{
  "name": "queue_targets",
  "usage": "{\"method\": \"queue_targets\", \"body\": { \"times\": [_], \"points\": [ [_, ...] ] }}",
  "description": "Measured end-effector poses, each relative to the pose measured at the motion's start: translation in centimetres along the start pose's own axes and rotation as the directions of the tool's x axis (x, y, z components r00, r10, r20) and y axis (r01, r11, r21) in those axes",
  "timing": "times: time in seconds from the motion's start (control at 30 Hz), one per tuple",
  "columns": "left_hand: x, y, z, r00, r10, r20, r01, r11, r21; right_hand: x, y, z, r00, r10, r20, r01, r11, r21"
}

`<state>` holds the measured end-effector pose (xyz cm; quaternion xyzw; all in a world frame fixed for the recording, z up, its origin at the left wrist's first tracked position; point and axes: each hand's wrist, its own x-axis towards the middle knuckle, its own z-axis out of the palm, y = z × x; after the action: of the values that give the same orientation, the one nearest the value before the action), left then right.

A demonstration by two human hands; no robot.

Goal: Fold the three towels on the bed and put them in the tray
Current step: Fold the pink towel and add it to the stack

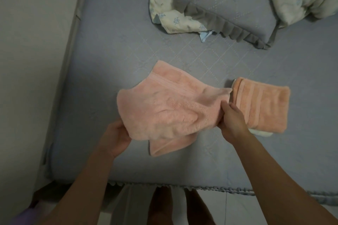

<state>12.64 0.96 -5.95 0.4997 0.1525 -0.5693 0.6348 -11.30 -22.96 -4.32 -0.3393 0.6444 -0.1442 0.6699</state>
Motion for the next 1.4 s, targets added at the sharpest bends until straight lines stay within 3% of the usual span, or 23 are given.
{"method": "queue_targets", "body": {
  "times": [0.07, 0.17, 0.23, 0.33, 0.47, 0.63, 0.73, 0.83, 1.0, 1.13, 1.23, 1.4],
  "points": [
    [-0.1, -0.7, -0.3, 0.999, 0.041, -0.001, -0.04, 0.977, 0.21, -0.2, 1.1, -0.6, 0.976, 0.176, 0.132, -0.141, 0.961, -0.238],
    [0.0, -2.2, -1.7, 0.998, 0.059, -0.023, -0.04, 0.868, 0.494, -0.8, 4.2, -1.0, 0.88, 0.419, 0.226, -0.211, 0.769, -0.604],
    [0.2, -2.8, -2.7, 0.986, 0.133, -0.104, -0.043, 0.794, 0.607, -0.7, 5.7, -0.6, 0.933, 0.333, 0.134, -0.208, 0.806, -0.554],
    [0.2, -2.5, -3.2, 0.962, 0.131, -0.238, 0.01, 0.858, 0.514, -0.2, 6.3, 0.4, 0.974, 0.225, 0.031, -0.193, 0.891, -0.412],
    [0.7, -1.1, -2.6, 0.972, 0.09, -0.216, 0.033, 0.859, 0.51, -0.3, 6.7, 1.5, 0.957, 0.289, 0.037, -0.228, 0.822, -0.521],
    [1.1, -0.6, -1.6, 0.993, 0.036, -0.117, 0.029, 0.86, 0.509, -0.4, 8.7, 3.0, 0.929, 0.369, -0.029, -0.336, 0.81, -0.48],
    [0.9, -1.1, -1.5, 0.993, 0.066, -0.095, 0.003, 0.805, 0.594, -0.7, 9.9, 3.5, 0.916, 0.398, -0.041, -0.371, 0.806, -0.461],
    [0.2, -1.5, -1.4, 0.984, 0.117, -0.135, 0.01, 0.717, 0.697, -0.9, 9.9, 3.3, 0.965, 0.26, -0.034, -0.256, 0.91, -0.326],
    [0.0, 3.4, 0.4, 0.94, 0.264, -0.217, -0.044, 0.724, 0.688, -0.2, 2.5, 4.1, 0.992, -0.109, -0.059, 0.092, 0.965, -0.246],
    [-1.8, 11.7, 5.1, 0.897, 0.429, -0.108, -0.321, 0.798, 0.51, -1.5, -8.9, 6.2, 0.924, -0.379, 0.052, 0.382, 0.909, -0.168],
    [-5.4, 15.9, 8.7, 0.807, 0.589, -0.042, -0.529, 0.754, 0.39, -4.8, -15.7, 6.8, 0.841, -0.536, 0.071, 0.539, 0.842, -0.035],
    [-10.4, 16.1, 8.6, 0.658, 0.734, -0.169, -0.659, 0.669, 0.343, -8.9, -17.7, 4.3, 0.744, -0.661, 0.093, 0.664, 0.748, -0.002]
  ]
}}
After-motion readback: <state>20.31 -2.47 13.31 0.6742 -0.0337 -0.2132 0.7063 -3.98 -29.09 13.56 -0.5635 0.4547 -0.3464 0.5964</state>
